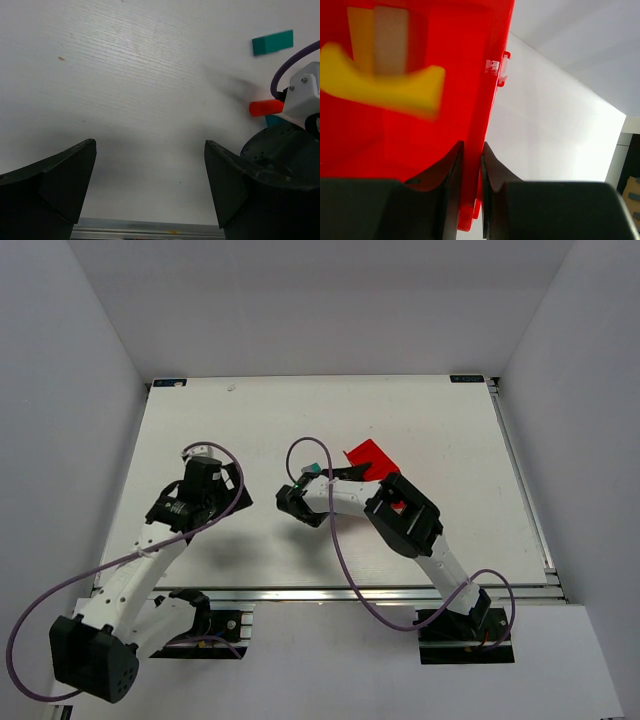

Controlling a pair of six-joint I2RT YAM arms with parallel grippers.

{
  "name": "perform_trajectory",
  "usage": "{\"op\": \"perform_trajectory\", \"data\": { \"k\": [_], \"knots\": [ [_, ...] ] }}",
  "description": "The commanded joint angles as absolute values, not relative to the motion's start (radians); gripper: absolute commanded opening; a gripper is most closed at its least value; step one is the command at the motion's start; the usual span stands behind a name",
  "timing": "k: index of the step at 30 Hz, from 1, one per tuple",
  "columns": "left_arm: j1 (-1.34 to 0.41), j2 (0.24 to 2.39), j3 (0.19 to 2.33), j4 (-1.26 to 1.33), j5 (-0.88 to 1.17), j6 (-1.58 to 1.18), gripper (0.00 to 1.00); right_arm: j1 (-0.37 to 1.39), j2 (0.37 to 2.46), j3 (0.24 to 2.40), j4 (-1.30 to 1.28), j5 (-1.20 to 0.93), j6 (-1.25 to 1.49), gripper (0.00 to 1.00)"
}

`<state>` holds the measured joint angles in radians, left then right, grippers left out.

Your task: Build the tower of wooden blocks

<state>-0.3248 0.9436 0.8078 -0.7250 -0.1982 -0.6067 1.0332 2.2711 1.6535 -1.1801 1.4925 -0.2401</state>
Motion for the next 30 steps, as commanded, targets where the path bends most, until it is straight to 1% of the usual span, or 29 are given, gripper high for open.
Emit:
{"op": "perform_trajectory", "data": {
  "k": [1,4,7,9,10,13,17,21,23,25,26,28,30],
  "knots": [
    [-0.333,0.986,0.764,-0.608,-0.12,-0.669,0.98,1.043,2.321,1.632,-1.209,1.365,-0.261,0.0],
    [-0.345,1.048,0.739,-0.529,-0.097,-0.673,0.98,1.049,2.33,1.649,-1.212,1.342,-0.259,0.0],
    [-0.341,1.118,0.724,-0.376,-0.101,-0.666,0.98,1.048,2.339,1.649,-1.216,1.33,-0.252,0.0],
    [-0.333,1.196,0.758,-0.364,-0.094,-0.651,0.98,1.046,2.338,1.651,-1.227,1.327,-0.238,0.0],
    [-0.334,1.222,0.814,-0.368,-0.11,-0.638,0.98,1.046,2.332,1.651,-1.226,1.325,-0.238,0.0],
    [-0.347,1.293,0.889,-0.42,-0.117,-0.609,0.98,1.043,2.321,1.664,-1.226,1.325,-0.233,0.0],
    [-0.347,1.287,0.87,-0.403,-0.104,-0.607,0.98,1.039,2.318,1.686,-1.232,1.321,-0.204,0.0],
    [-0.345,1.246,0.838,-0.396,-0.08,-0.614,0.98,0.994,2.289,1.805,-1.236,1.327,-0.143,0.0],
    [-0.345,1.217,0.825,-0.399,-0.077,-0.611,0.98,0.974,2.232,1.821,-1.188,1.327,-0.155,0.0],
    [-0.345,1.2,0.796,-0.378,-0.063,-0.6,0.98,0.939,2.15,1.786,-1.134,1.328,-0.176,0.0],
    [-0.345,1.193,0.787,-0.37,-0.058,-0.594,0.98,0.907,2.122,1.77,-1.064,1.324,-0.205,0.0],
    [-0.347,1.198,0.75,-0.315,-0.016,-0.577,0.98,0.87,2.05,1.747,-1.034,1.267,-0.204,0.0],
    [-0.347,1.224,0.707,-0.258,0.014,-0.566,0.98,0.806,2.016,1.752,-1.054,1.234,-0.106,0.0]
  ]
}}
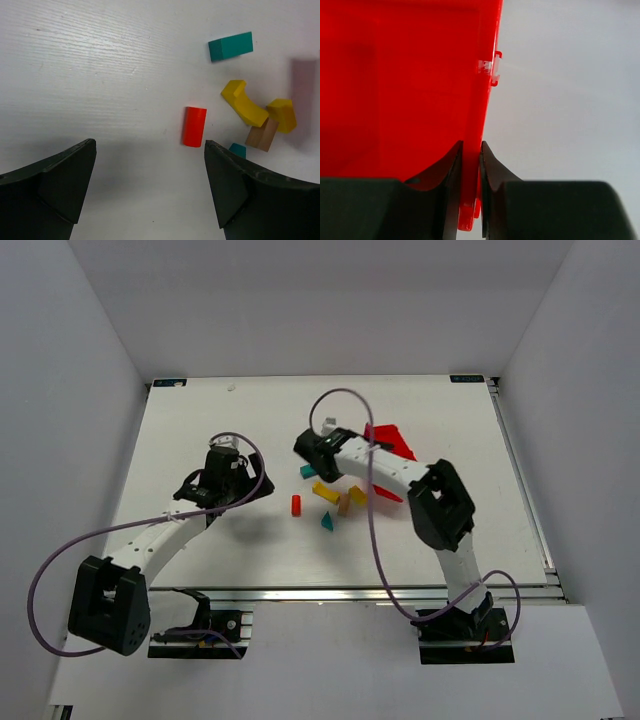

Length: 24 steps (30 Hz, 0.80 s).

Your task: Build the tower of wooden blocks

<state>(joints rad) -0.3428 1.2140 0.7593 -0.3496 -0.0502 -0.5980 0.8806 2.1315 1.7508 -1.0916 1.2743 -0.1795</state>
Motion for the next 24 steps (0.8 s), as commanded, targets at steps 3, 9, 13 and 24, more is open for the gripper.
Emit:
{"op": "perform_trajectory", "data": {
  "k": [3,9,13,24],
  "knots": [
    [-0.35,1.294,0.699,-0.189,0.081,-0.551,0.98,0.709,1.942,1.738,-1.068,1.19,0.073,0.0],
    [-0.353,1.356,0.712,-0.127,0.167,-0.514,0.98,0.496,1.613,1.37,-0.614,0.742,0.052,0.0],
    [-0.354,1.361,0.707,-0.109,0.209,-0.502,0.98,0.37,1.533,1.221,-0.499,0.586,0.133,0.0],
    [-0.354,1.436,0.724,-0.086,0.207,-0.48,0.98,0.071,1.569,1.083,-0.377,0.307,0.235,0.17]
  ]
}}
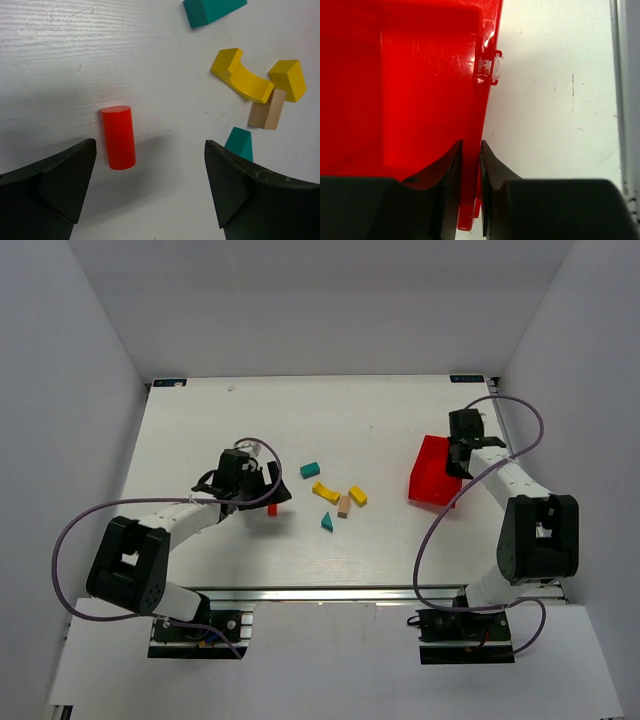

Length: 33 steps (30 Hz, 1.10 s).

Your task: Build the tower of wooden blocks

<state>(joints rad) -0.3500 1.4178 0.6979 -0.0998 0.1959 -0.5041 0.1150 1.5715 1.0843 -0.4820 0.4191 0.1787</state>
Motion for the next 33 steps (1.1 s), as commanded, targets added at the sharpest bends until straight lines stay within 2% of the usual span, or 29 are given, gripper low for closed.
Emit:
{"op": "perform_trajectory", "data": {
  "k": [1,2,3,4,19,33],
  "knots": [
    [-0.354,1.442,0.729,-0.092,0.193,-0.477,0.98,0.06,1.569,1.085,-0.377,0.278,0.238,0.23],
    [-0.354,1.448,0.733,-0.097,0.186,-0.471,0.98,0.04,1.571,1.097,-0.38,0.275,0.244,0.5],
    [-0.354,1.457,0.742,-0.101,0.175,-0.472,0.98,0.032,1.574,1.109,-0.4,0.273,0.251,0.64],
    [-0.354,1.462,0.747,-0.115,0.161,-0.471,0.98,0.023,1.571,1.127,-0.406,0.264,0.252,0.89],
    [-0.357,1.473,0.755,-0.118,0.172,-0.476,0.98,0.018,1.335,1.094,-0.393,0.16,0.195,0.89],
    [-0.356,1.324,0.813,-0.244,0.04,-0.483,0.98,0.123,1.235,1.063,-0.439,-0.045,0.15,0.89]
  ]
}}
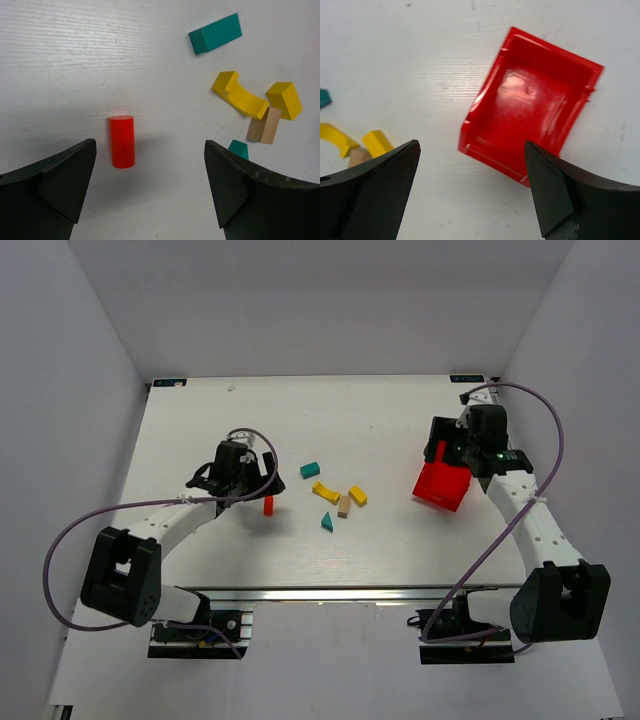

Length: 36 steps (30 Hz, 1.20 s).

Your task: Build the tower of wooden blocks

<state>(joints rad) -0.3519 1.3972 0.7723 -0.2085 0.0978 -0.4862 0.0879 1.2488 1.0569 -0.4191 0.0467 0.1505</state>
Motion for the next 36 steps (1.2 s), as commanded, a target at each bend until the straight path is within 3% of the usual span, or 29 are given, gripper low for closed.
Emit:
{"op": "perform_trajectory", "data": {
  "k": [1,16,20,25,36],
  "knots": [
    [-0.354,1.303,0.816,-0.248,0.031,-0.483,0.98,0.156,1.238,1.065,-0.452,-0.058,0.155,0.89],
    [-0.354,1.072,0.854,-0.471,-0.052,-0.52,0.98,0.517,1.436,1.04,-0.416,-0.051,0.135,0.89],
    [-0.353,0.988,0.861,-0.543,-0.064,-0.543,0.98,0.554,1.561,1.043,-0.359,-0.005,0.003,0.89],
    [-0.353,0.948,0.864,-0.598,-0.057,-0.543,0.98,0.568,1.652,1.055,-0.319,0.029,-0.109,0.79],
    [-0.353,0.948,0.859,-0.589,-0.028,-0.529,0.98,0.588,1.709,1.031,-0.213,-0.084,-0.187,0.8]
  ]
}}
